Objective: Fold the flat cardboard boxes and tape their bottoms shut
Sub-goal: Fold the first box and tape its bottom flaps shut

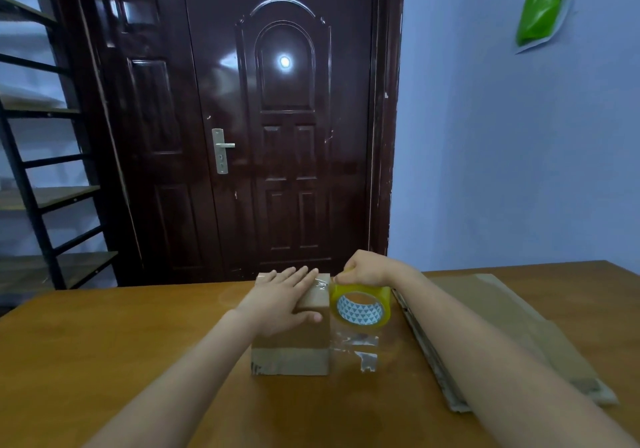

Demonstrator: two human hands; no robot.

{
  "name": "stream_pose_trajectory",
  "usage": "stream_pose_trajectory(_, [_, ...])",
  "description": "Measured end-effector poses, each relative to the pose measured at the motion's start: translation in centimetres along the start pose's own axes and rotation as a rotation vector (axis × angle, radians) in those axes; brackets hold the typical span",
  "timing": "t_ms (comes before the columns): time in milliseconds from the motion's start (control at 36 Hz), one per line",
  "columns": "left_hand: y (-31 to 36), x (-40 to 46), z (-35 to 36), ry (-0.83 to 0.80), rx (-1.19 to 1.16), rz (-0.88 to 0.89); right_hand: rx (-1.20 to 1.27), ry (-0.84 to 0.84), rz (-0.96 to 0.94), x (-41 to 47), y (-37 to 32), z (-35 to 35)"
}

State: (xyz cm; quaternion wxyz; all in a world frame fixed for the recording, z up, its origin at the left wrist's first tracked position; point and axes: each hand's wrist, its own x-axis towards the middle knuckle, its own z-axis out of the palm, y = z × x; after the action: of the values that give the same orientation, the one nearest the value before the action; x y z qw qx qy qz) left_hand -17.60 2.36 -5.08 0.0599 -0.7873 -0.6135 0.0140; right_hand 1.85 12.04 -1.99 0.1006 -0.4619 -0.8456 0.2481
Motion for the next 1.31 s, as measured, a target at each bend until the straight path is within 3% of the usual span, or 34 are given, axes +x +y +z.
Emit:
stream_pose_trajectory(194, [-0.1, 0.0, 0.2, 0.064, 0.028, 0.019, 0.044, -0.004, -0.014, -0.1, 0.5, 0.4])
stream_pose_trajectory(667, [1.1, -1.5, 1.3, -0.055, 0.053, 0.024, -0.046, -0.122, -0.005, -0.6, 1.2, 2.1])
stream_pose_trajectory(944, [1.7, -1.9, 2.1, -0.089, -0.079, 0.04, -0.064, -0.149, 0.005, -1.0, 1.2, 3.0])
stream_pose_trajectory(1306, [2.5, -1.7, 2.1, -0.053, -0.049, 0.028, -0.009, -0.133, 0.026, -1.3, 2.1, 3.8])
